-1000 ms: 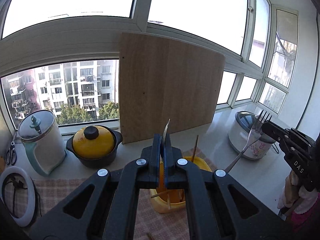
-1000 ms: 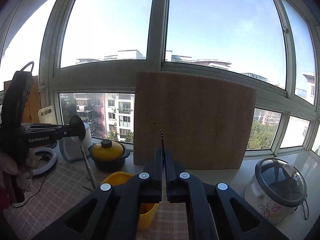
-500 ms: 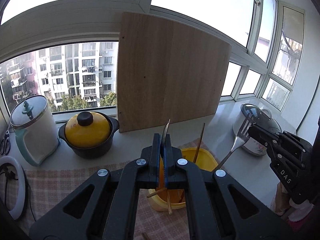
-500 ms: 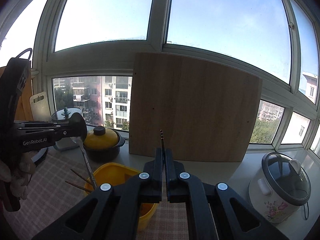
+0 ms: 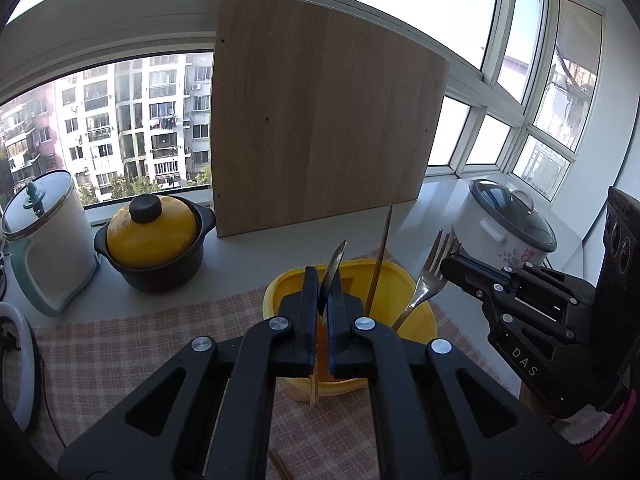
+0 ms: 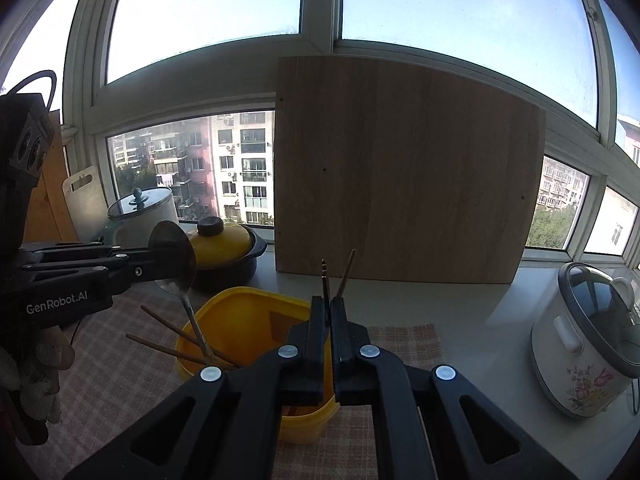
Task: Organize utensils
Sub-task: 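Lower the spoon and fork into the container and open both tools, then move both tools back down to the remaining utensils on the cloth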
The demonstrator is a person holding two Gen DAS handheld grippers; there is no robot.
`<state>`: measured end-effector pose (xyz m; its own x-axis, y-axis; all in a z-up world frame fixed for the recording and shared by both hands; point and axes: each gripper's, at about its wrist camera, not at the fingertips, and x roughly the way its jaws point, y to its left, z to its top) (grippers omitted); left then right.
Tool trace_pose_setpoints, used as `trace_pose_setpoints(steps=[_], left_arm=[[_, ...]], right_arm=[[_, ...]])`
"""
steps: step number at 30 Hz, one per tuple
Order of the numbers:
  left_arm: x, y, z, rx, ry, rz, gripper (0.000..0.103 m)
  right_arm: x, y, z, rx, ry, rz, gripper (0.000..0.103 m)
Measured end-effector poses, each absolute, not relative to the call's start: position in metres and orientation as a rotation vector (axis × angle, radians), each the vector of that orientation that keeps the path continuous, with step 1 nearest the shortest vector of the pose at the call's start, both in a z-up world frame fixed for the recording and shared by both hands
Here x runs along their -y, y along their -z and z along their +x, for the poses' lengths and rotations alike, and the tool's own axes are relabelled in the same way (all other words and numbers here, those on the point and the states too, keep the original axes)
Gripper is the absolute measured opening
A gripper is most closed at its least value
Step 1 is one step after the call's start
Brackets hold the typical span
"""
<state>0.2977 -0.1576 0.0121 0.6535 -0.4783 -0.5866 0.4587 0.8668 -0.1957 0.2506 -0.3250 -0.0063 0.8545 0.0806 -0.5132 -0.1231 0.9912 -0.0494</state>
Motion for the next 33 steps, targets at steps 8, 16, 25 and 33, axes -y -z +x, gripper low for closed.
trace_pose_setpoints(steps=[8,16,25,33], left_arm=[[0.150,-0.018,0.290,-0.675,0.533,-0.047,0.020],[0.128,-0.029,0.269,-0.643,0.526,-0.041,0.020],[0.081,-0.018,0.228,-0.636,0.496,-0.007,0.032],[0.054,0.027,0.190,-0.761,0.514,0.036,0.033]], right_arm=[[0.328,0.004,0.243,-0.534,-0.126,-0.054,0.024],[0.338,-0.003,0.226,-0.526,-0.137,0.021,0.038],[0.342,0.005,0.189,-0.527,-0.226,0.091,0.074],[0.344,0.031,0.167,-0.632,-0.302,0.171,0.075]])
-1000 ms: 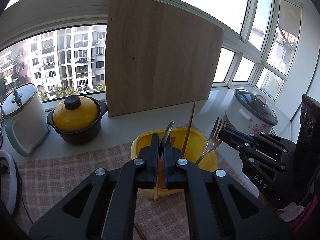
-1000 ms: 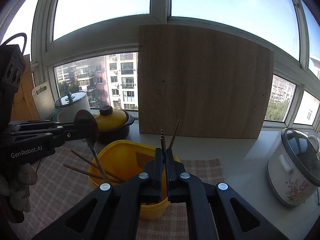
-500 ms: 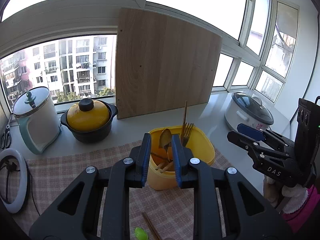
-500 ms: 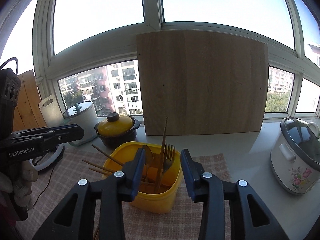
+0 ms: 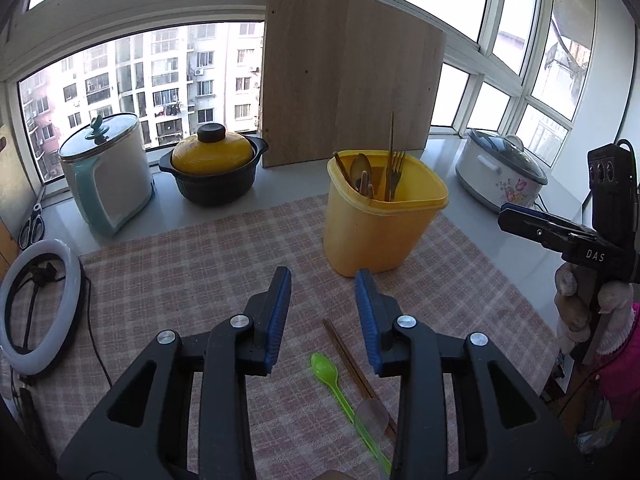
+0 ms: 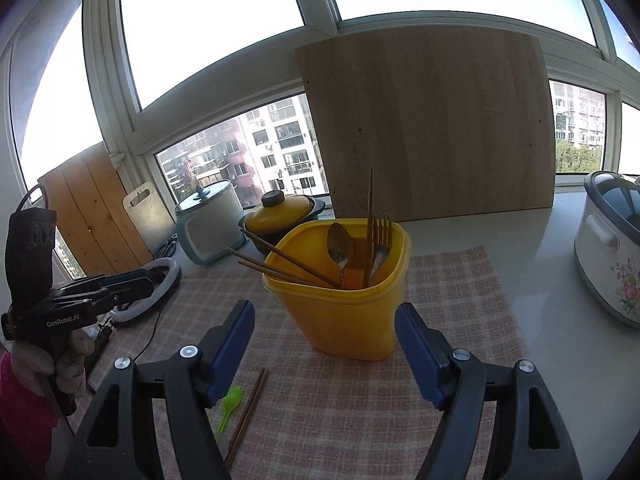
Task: Organize utensils
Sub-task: 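Move both tools back down to the remaining utensils on the cloth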
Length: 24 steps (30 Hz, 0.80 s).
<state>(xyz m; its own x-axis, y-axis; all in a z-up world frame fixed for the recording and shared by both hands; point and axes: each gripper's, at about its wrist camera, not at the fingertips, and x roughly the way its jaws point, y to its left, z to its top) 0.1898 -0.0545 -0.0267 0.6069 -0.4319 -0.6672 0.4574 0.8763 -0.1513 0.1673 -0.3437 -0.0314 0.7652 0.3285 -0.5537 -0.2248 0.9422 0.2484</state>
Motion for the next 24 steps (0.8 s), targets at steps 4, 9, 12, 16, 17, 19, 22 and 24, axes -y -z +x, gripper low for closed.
trace_pose_setpoints(steps=[4,9,12,16,17,19,22,24], left_arm=[[0.052,0.062,0.169,-0.869,0.549,0.046,0.033],[0.061,0.108,0.150,-1.001,0.589,0.067,0.033],[0.068,0.127,0.143,-1.056,0.606,0.080,0.033],[0.083,0.141,0.132,-1.101,0.639,0.133,0.046],[0.086,0.143,0.129,-1.100,0.638,0.153,0.046],[0.091,0.146,0.127,-1.098,0.639,0.187,0.046],[0.094,0.151,0.127,-1.103,0.626,0.200,0.046],[0.096,0.155,0.129,-1.108,0.610,0.210,0.046]], right_arm=[[0.341,0.048,0.160,-0.687,-0.332,0.177,0.075],[0.330,0.072,0.158,-0.768,-0.378,0.157,0.075],[0.323,0.084,0.159,-0.808,-0.394,0.154,0.074],[0.313,0.095,0.162,-0.840,-0.411,0.132,0.072],[0.310,0.097,0.162,-0.848,-0.413,0.125,0.071],[0.307,0.101,0.163,-0.861,-0.417,0.117,0.070],[0.303,0.106,0.164,-0.877,-0.423,0.117,0.070],[0.302,0.109,0.165,-0.888,-0.424,0.120,0.069]])
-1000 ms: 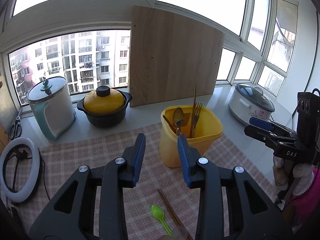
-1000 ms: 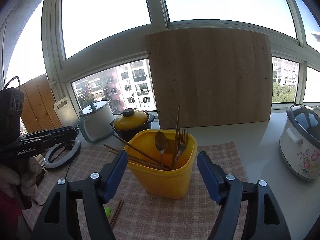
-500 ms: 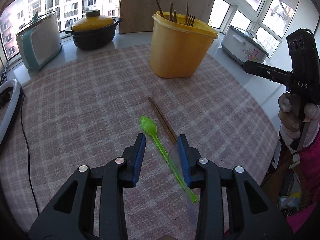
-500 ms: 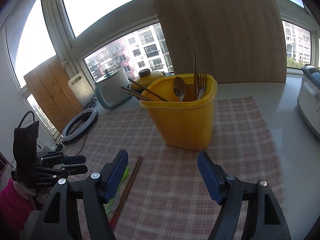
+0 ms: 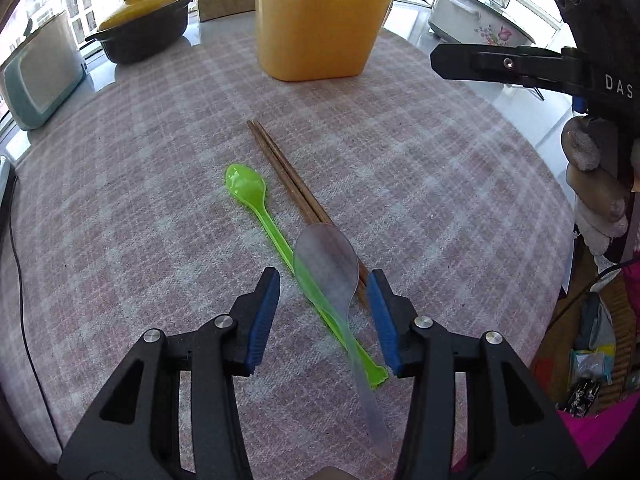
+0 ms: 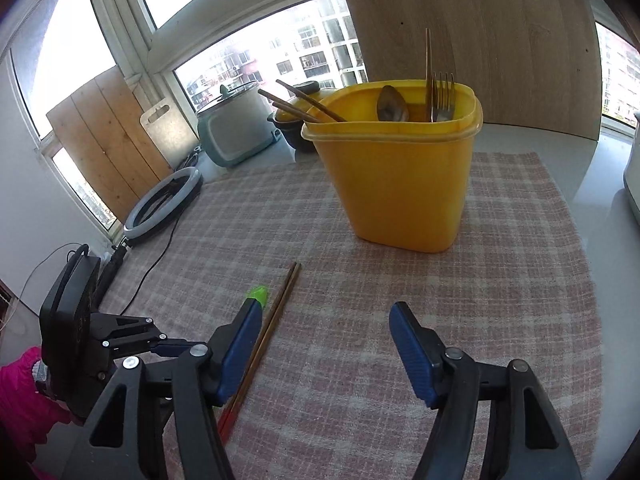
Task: Organize utensils
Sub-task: 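Move both tools back down to the remaining utensils on the cloth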
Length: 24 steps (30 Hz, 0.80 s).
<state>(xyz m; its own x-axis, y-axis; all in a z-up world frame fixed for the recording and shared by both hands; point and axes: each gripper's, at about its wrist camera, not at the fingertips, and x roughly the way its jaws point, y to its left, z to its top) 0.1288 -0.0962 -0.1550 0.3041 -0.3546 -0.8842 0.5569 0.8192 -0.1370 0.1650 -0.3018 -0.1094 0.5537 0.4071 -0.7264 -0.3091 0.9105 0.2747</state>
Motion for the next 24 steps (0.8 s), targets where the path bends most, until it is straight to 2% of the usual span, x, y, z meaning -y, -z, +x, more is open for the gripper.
trace_pose_setpoints(steps=[12,17,19,24], left_arm=[[0.101,0.164,0.131,-1.074,0.540,0.267,0.046],[0.090,0.164,0.135,-1.054,0.523,0.241,0.029],[0.086,0.162,0.136,-1.041,0.510,0.234,0.017],[0.081,0.162,0.138,-1.031,0.530,0.202,0.008]], right_arm=[[0.290,0.122,0.172,-0.949,-0.439,0.130,0.062],[0.277,0.130,0.181,-1.004,-0.469,0.140,0.053],[0.271,0.136,0.187,-1.038,-0.477,0.152,0.045],[0.251,0.150,0.203,-1.128,-0.506,0.170,0.037]])
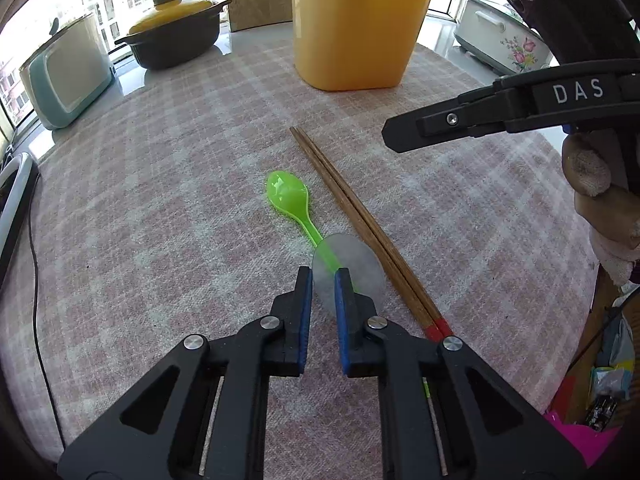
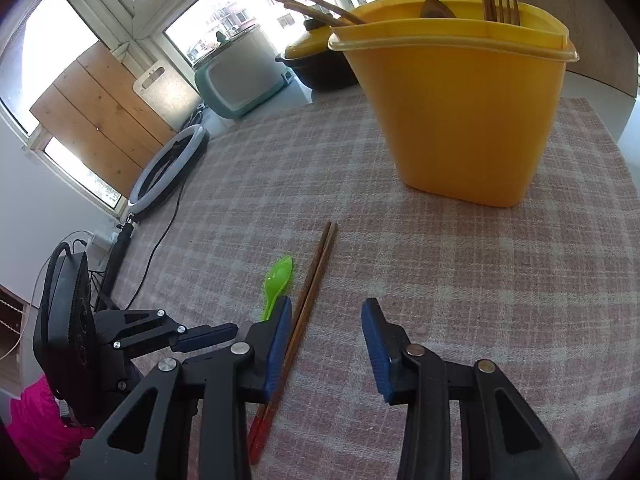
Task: Organize utensils
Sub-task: 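Move both tools back down to the remaining utensils on the cloth, then close the left tool on the clear spoon while the right tool grasps a chopstick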
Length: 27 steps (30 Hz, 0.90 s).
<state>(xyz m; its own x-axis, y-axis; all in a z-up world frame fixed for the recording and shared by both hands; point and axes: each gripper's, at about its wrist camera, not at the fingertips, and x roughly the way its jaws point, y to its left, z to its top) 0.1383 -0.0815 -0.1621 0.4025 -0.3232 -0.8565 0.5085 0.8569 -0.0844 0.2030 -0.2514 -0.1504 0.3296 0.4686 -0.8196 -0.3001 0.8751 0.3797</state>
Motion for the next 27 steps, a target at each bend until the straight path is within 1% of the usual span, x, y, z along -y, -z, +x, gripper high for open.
trace_pose_setpoints(steps=[3,6,8,9,10,11,12,13,18,20,21,22,25,27], left_arm=[[0.080,0.162,0.140,-1.033,0.538,0.171,0.007],[0.079,0.160,0.138,-1.033,0.550,0.155,0.006],[0.079,0.157,0.136,-1.032,0.563,0.149,0.007],[0.078,0.155,0.137,-1.035,0.557,0.145,0.009],[0.077,0.154,0.137,-1.040,0.557,0.137,0.021],[0.077,0.154,0.138,-1.046,0.561,0.128,0.031],[0.077,0.154,0.138,-1.049,0.565,0.123,0.043],[0.078,0.154,0.137,-1.051,0.571,0.128,0.043],[0.093,0.164,0.135,-1.063,0.571,0.191,0.043],[0.098,0.165,0.131,-1.024,0.553,0.233,0.033],[0.100,0.165,0.129,-1.006,0.556,0.249,0.021],[0.100,0.165,0.128,-1.001,0.560,0.249,0.016],[0.098,0.162,0.127,-0.987,0.564,0.244,0.011],[0.095,0.160,0.127,-0.989,0.558,0.236,0.010]], right_arm=[[0.241,0.159,0.210,-1.174,-0.520,0.184,0.035],[0.232,0.166,0.215,-1.209,-0.520,0.190,0.034],[0.226,0.170,0.217,-1.222,-0.509,0.174,0.032],[0.225,0.171,0.217,-1.226,-0.503,0.169,0.031],[0.224,0.172,0.218,-1.229,-0.501,0.169,0.030],[0.223,0.173,0.218,-1.233,-0.501,0.169,0.029],[0.223,0.174,0.219,-1.235,-0.501,0.168,0.029],[0.223,0.174,0.219,-1.236,-0.500,0.166,0.029],[0.220,0.176,0.224,-1.248,-0.490,0.167,0.029],[0.220,0.177,0.226,-1.251,-0.479,0.164,0.028],[0.220,0.177,0.227,-1.253,-0.470,0.165,0.027],[0.220,0.178,0.228,-1.256,-0.463,0.168,0.026],[0.222,0.178,0.231,-1.264,-0.442,0.176,0.024],[0.222,0.179,0.233,-1.269,-0.427,0.172,0.022]])
